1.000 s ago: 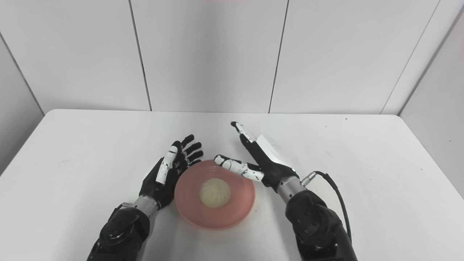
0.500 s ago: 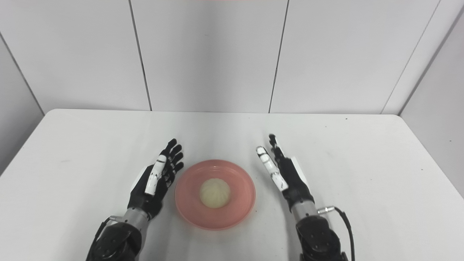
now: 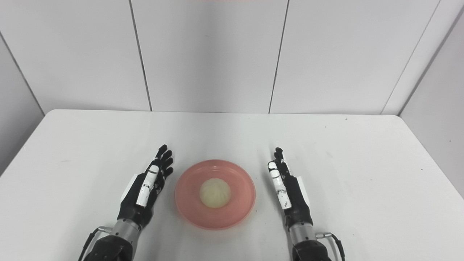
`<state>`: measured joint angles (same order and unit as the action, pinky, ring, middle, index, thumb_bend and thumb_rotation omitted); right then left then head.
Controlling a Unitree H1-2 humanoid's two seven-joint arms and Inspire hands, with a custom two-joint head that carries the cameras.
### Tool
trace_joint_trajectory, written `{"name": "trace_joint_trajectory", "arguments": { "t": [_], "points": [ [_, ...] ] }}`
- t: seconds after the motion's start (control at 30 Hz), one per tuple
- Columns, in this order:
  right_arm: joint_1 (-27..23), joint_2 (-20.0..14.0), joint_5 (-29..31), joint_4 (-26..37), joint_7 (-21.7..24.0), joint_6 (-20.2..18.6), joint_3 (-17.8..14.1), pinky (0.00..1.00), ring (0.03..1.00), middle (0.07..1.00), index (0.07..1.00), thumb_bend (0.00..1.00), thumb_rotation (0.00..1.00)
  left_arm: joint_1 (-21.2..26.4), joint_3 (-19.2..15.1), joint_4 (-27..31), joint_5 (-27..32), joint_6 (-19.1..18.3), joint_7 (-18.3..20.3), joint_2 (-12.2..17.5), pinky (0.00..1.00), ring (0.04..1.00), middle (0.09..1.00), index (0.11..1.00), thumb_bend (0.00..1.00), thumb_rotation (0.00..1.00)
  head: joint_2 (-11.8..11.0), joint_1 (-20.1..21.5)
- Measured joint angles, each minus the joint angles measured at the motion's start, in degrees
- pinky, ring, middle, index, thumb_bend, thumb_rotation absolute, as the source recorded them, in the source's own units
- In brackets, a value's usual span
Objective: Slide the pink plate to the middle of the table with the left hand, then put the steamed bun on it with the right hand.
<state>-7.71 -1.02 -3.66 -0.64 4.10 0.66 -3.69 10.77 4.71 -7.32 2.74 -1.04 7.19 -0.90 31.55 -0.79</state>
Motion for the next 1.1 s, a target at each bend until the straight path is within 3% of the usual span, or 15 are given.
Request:
{"name": "trace_joint_trajectory", "arguments": {
  "t": [0.37, 0.77, 1.1],
  "points": [
    [-3.76, -1.22, 3.33, -5.64, 0.07, 2.19, 0.47, 1.0, 0.994, 1.0, 1.0, 0.26, 1.0, 2.55, -1.09, -1.68, 3.82, -3.17, 1.55, 0.16, 1.0, 1.0, 1.0, 1.0, 0.33, 1.0, -0.18, -0.35],
    [-4.78, -1.66, 3.43, -7.07, -1.63, 2.52, 0.47, 0.89, 0.904, 0.927, 0.937, 0.32, 1.0, 3.51, -1.55, -2.36, 4.48, -4.33, 1.51, -0.05, 1.0, 1.0, 1.0, 1.0, 0.33, 1.0, -0.17, -0.88],
    [-4.48, -1.81, 2.97, -6.43, -3.05, 2.53, 1.09, 0.87, 0.895, 0.918, 0.928, 0.33, 1.0, 3.58, -1.1, -2.45, 4.36, -4.34, 1.36, -0.09, 1.0, 1.0, 1.0, 1.0, 0.34, 1.0, -0.44, -1.49]
  ]
}}
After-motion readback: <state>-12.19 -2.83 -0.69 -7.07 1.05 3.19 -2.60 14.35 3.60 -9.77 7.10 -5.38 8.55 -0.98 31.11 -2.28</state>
